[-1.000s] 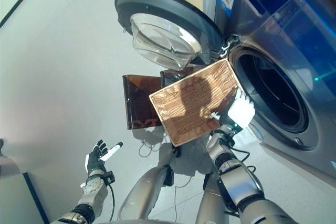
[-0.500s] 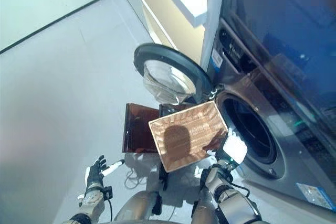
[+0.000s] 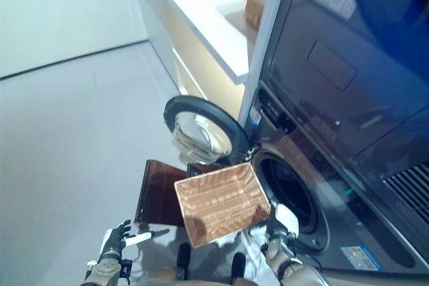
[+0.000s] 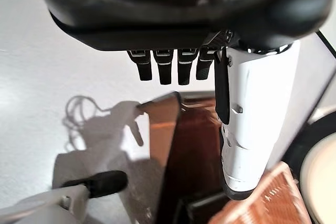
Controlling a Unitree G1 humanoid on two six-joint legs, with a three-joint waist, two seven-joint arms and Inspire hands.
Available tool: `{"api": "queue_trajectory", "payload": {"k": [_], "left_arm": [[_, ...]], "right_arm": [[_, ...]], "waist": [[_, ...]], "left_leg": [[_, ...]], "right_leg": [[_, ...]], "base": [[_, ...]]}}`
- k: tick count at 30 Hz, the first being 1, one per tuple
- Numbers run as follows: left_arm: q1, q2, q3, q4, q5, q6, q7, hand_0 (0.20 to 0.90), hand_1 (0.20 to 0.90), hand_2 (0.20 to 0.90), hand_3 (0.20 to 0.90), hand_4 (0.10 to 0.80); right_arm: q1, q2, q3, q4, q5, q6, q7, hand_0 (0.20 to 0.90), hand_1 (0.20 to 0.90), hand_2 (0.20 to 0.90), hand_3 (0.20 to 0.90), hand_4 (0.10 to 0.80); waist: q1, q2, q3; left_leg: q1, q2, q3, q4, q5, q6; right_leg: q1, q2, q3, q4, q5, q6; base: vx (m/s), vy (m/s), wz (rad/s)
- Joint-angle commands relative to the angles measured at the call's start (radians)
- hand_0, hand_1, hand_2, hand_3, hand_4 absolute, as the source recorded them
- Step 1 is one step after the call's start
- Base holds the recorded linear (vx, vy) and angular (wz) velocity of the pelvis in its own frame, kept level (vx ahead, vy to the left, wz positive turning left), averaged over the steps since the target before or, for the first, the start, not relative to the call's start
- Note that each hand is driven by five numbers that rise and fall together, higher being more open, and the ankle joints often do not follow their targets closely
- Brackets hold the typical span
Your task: Pick up the clothes and place them into the washing machine
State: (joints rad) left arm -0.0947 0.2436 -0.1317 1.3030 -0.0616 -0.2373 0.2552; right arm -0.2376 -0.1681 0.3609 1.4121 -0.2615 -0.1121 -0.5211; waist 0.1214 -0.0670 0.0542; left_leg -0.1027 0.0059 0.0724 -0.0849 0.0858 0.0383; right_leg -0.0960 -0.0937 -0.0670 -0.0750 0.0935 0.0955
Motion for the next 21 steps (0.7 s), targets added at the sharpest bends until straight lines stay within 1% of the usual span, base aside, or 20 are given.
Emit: {"api": "queue_trajectory", "payload": {"k": [1, 4, 5, 8, 11, 14, 21], "left_arm": [[-0.078, -0.008, -0.013, 0.089, 0.036, -0.003, -0.022, 0.9, 0.9, 0.9, 0.9, 0.8], [-0.065, -0.026, -0.004, 0.113, 0.036, 0.012, -0.037, 0.9, 0.9, 0.9, 0.9, 0.8], [-0.051, -0.033, 0.005, 0.128, 0.047, 0.021, -0.052, 0.9, 0.9, 0.9, 0.9, 0.8], [-0.035, -0.043, 0.008, 0.136, 0.049, 0.026, -0.062, 0.9, 0.9, 0.9, 0.9, 0.8], [-0.012, -0.053, 0.02, 0.147, 0.042, 0.034, -0.093, 0.9, 0.9, 0.9, 0.9, 0.8], [0.005, -0.054, 0.027, 0.158, 0.046, 0.044, -0.133, 0.9, 0.9, 0.9, 0.9, 0.8], [0.023, -0.035, 0.044, 0.161, 0.054, 0.053, -0.156, 0.9, 0.9, 0.9, 0.9, 0.8]], "right_arm": [[-0.024, -0.017, -0.029, 0.025, 0.054, -0.023, 0.022, 0.9, 0.9, 0.9, 0.9, 0.8], [0.011, -0.005, -0.07, 0.038, 0.115, -0.027, 0.059, 0.9, 0.9, 0.9, 0.9, 0.8], [0.041, 0.01, -0.075, 0.05, 0.133, -0.028, 0.095, 0.9, 0.9, 0.9, 0.9, 0.8], [0.066, 0.023, -0.051, 0.057, 0.104, -0.024, 0.117, 0.9, 0.9, 0.9, 0.9, 0.8], [0.098, 0.036, -0.036, 0.069, 0.089, -0.014, 0.178, 0.9, 0.9, 0.9, 0.9, 0.8], [0.122, 0.041, -0.021, 0.075, 0.082, -0.009, 0.233, 0.9, 0.9, 0.9, 0.9, 0.8], [0.156, 0.028, -0.036, 0.064, 0.093, -0.011, 0.267, 0.9, 0.9, 0.9, 0.9, 0.8]], "waist": [[0.009, 0.044, -0.03], [-0.002, 0.037, -0.058], [-0.009, 0.034, -0.071], [-0.011, 0.028, -0.082], [-0.016, 0.022, -0.09], [-0.017, 0.016, -0.098], [-0.021, 0.013, -0.1]], "left_leg": [[0.056, -0.002, -0.001, -0.002, -0.007, -0.105], [0.086, -0.001, -0.005, -0.002, -0.014, -0.105], [0.103, -0.001, -0.007, -0.002, -0.021, -0.104], [0.119, -0.003, -0.01, -0.002, -0.028, -0.102], [0.139, -0.003, -0.015, -0.002, -0.035, -0.1], [0.154, -0.001, -0.019, -0.002, -0.041, -0.099], [0.177, -0.001, -0.021, -0.002, -0.049, -0.096]], "right_leg": [[0.045, 0.075, 0.021, 0.053, -0.001, 0.002], [0.075, 0.08, 0.022, 0.052, -0.012, 0.0], [0.092, 0.083, 0.021, 0.053, -0.019, -0.003], [0.109, 0.086, 0.022, 0.055, -0.026, -0.007], [0.131, 0.087, 0.023, 0.055, -0.034, -0.01], [0.147, 0.088, 0.021, 0.054, -0.041, -0.01], [0.166, 0.088, 0.021, 0.06, -0.05, -0.011]], "base": [[0.064, 0.026, 0.03], [0.066, 0.022, 0.07], [0.054, 0.013, 0.06], [0.052, 0.006, 0.03], [0.047, 0.002, 0.0], [0.037, -0.009, 0.0], [0.005, -0.001, 0.0]]}}
